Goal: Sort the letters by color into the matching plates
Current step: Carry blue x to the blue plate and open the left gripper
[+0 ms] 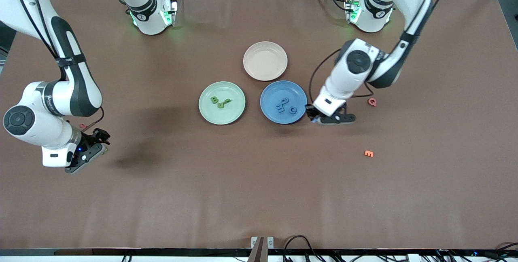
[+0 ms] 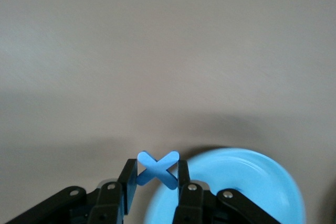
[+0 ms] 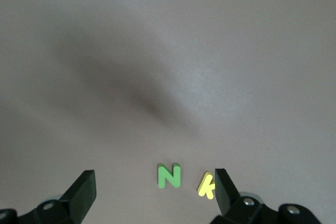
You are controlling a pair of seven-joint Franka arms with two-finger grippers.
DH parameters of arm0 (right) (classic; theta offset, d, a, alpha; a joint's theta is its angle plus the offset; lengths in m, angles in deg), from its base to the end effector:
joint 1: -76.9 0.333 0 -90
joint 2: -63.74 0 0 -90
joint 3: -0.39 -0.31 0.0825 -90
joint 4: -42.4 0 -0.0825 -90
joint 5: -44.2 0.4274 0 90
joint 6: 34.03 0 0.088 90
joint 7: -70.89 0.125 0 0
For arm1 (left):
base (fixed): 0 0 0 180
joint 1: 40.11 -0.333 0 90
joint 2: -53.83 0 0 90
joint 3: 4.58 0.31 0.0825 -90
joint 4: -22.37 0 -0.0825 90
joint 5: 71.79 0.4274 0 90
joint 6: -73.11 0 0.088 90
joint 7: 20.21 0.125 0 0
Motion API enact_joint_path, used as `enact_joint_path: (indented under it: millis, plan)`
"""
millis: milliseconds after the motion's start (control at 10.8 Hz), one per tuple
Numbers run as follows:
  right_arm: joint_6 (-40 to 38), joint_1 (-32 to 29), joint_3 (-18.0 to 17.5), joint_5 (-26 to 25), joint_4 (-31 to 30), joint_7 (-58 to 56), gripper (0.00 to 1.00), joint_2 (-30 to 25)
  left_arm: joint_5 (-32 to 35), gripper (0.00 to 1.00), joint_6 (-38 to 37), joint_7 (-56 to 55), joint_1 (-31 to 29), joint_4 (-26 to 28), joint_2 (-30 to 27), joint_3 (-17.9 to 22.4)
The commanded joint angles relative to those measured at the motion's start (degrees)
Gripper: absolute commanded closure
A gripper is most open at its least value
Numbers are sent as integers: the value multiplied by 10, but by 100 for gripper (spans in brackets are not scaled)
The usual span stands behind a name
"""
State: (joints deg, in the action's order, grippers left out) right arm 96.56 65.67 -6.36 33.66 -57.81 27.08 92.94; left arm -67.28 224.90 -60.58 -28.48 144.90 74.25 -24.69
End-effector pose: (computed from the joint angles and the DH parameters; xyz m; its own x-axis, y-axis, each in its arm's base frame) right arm 0.6940 -0.0660 0.2349 0.7051 0.7078 -0.0431 0.7087 -0.7014 0.0765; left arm 0.5233 -0.3285 0.2068 0.9884 0.1225 0.0901 0.1059 -0.9797 0.1702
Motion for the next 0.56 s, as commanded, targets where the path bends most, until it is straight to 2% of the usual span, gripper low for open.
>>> enact_joint_path:
  millis: [0, 372, 465]
  plan:
    - [40, -34, -18, -12, -6, -63, 0, 20, -11, 100, -12, -128, 88, -36, 20, 27]
    - [77, -62, -19, -12, -5, -121, 0, 46, -7, 100, -12, -196, 131, -39, 41, 28]
    - [90, -68, -19, -12, -6, -135, 0, 55, -7, 93, -12, -206, 138, -39, 44, 29]
